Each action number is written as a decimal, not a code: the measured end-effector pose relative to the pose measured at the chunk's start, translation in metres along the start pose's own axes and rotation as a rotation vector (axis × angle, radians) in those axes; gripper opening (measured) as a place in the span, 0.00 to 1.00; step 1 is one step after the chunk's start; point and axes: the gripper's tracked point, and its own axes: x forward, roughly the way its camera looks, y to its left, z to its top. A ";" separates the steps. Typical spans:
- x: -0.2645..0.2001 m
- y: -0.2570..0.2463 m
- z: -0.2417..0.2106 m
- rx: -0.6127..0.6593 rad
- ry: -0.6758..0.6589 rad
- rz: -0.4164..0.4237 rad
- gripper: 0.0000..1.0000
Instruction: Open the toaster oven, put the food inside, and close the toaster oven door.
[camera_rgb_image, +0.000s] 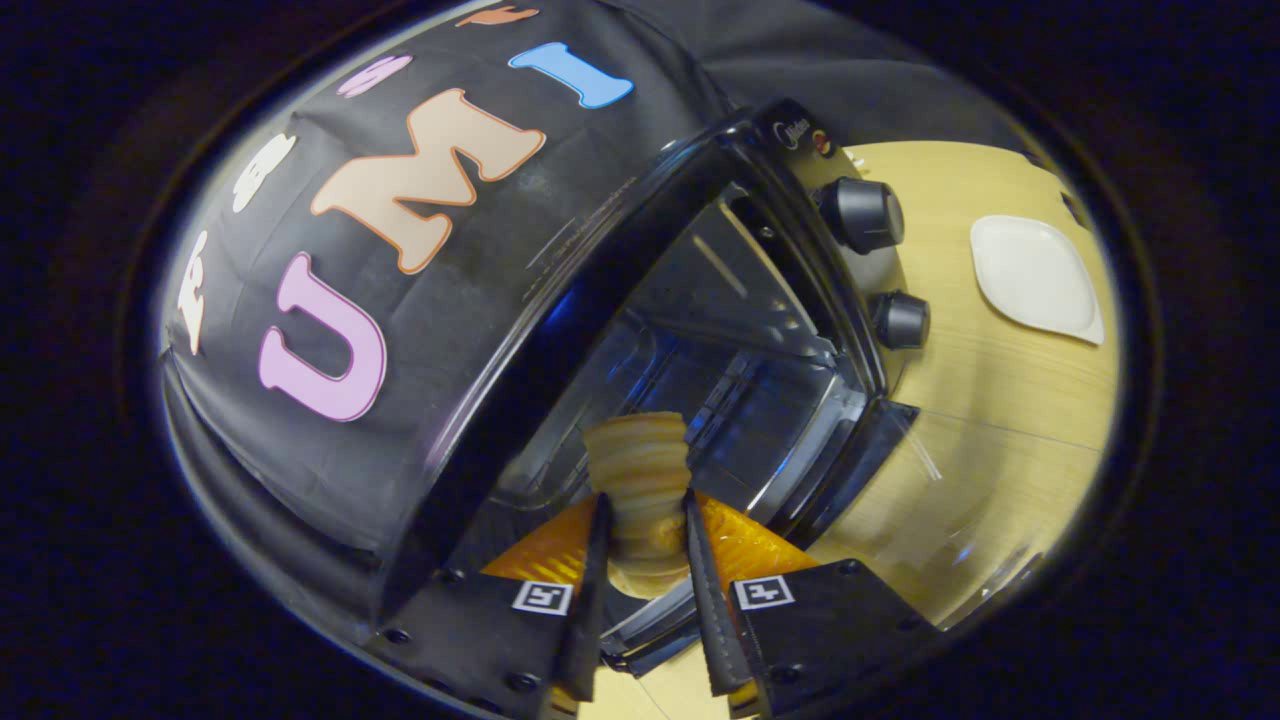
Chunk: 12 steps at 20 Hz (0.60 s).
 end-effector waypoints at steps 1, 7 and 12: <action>-0.001 -0.001 0.000 -0.002 0.001 -0.001 0.54; -0.015 -0.001 0.003 -0.014 -0.017 0.021 0.82; -0.035 -0.024 -0.011 -0.071 0.015 -0.011 1.00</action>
